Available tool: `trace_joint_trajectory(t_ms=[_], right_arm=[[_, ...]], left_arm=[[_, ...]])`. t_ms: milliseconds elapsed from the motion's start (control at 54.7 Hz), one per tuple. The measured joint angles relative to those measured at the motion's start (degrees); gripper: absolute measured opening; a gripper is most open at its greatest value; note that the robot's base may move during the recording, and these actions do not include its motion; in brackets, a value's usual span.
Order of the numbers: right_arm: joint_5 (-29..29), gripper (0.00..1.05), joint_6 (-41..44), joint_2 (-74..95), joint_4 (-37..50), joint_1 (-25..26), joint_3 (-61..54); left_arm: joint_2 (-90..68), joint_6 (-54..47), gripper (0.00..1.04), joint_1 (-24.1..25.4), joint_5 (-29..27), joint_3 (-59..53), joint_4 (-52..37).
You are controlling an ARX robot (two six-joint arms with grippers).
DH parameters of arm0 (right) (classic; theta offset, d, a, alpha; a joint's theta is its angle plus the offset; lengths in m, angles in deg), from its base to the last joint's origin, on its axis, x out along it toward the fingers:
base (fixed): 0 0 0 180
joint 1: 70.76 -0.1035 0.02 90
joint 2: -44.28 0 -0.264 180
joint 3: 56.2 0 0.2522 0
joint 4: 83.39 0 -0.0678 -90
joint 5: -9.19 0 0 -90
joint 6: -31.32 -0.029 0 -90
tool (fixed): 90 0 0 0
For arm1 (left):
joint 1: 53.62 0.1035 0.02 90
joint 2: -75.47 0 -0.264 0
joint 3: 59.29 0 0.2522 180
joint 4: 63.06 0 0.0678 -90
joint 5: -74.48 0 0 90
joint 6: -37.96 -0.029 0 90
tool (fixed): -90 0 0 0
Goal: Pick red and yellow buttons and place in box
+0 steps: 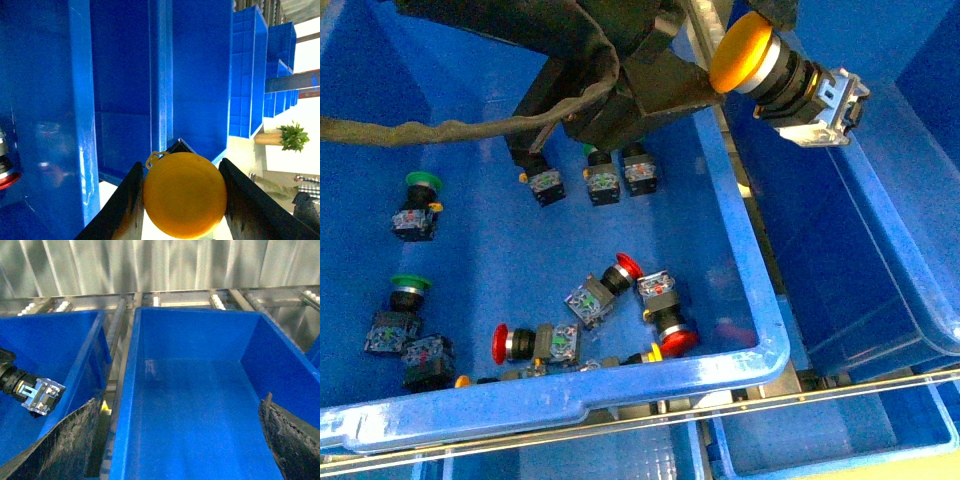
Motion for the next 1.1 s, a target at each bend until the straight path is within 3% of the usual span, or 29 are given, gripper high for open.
trace_joint_trajectory(t_ms=[494, 604, 677, 1098], right_arm=[[0.3, 0.98, -0.1, 0.1, -0.1, 0.0, 0.1], [8.0, 0.98, -2.0, 10.0, -13.8, -3.2, 6.1], [6.3, 0.98, -0.4, 17.8, -14.6, -4.6, 8.2], [-2.6, 0.98, 16.9, 37.6, -1.0, -12.5, 10.4]], left_arm=[[0.0, 4.3, 0.36, 0.0, 0.7, -4.6, -3.7], [-0.3, 4.4, 0.36, 0.0, 0.7, -4.6, -3.7], [-0.3, 4.4, 0.36, 0.0, 1.1, -4.5, -3.8], [-0.8, 4.3, 0.36, 0.0, 1.1, -4.5, -3.8]])
